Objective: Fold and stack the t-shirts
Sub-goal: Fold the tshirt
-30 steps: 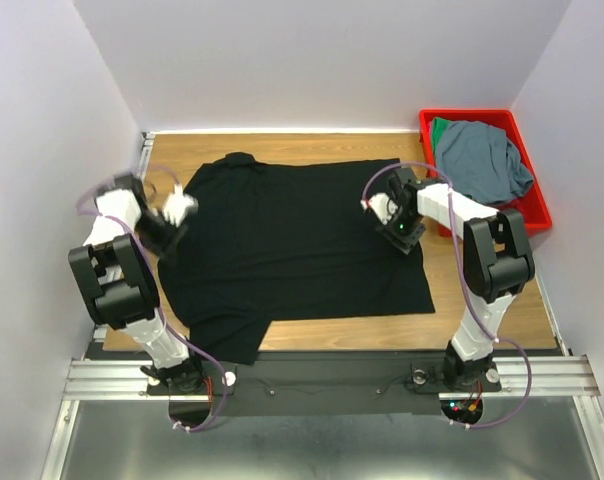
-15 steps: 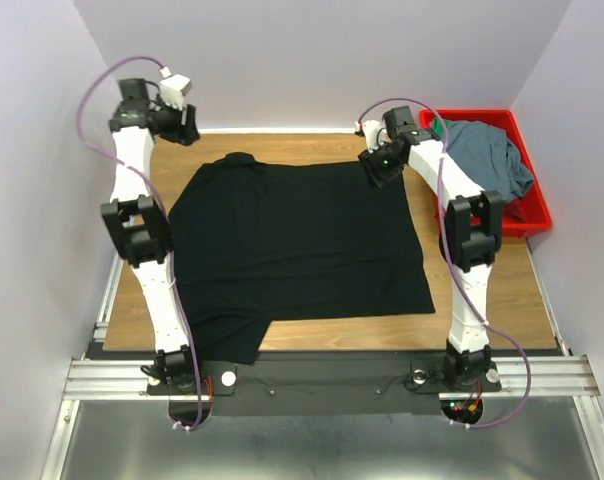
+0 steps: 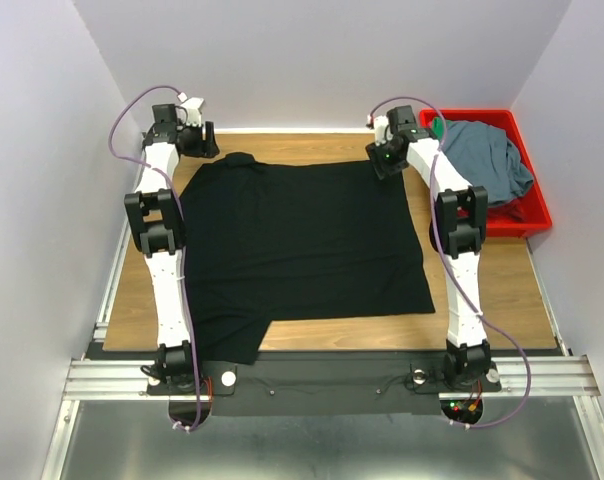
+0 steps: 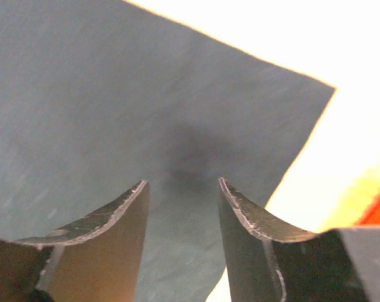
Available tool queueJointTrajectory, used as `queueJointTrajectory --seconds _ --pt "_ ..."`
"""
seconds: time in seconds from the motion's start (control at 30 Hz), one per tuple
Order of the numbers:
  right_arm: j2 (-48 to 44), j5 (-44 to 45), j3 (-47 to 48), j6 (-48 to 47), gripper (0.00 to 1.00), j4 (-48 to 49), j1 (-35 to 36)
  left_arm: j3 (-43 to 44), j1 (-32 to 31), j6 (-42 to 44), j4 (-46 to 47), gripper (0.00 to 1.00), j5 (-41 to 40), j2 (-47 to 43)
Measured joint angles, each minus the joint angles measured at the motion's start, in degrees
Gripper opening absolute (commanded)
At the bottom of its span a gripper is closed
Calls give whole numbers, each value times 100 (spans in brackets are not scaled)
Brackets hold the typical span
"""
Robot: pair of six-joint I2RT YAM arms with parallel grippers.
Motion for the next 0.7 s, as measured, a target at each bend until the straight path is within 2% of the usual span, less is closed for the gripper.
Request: queueJointTrajectory --seconds 0.33,0.57,0.7 --pt "673 509 951 503 58 619 -415 -197 -2 142 -140 74 -271 0" --pt "1054 796 1043 721 59 1113 -479 -308 35 186 -271 74 -258 -11" --pt "1108 706 1043 817 49 1331 -481 -420 37 197 -409 74 -258 -11"
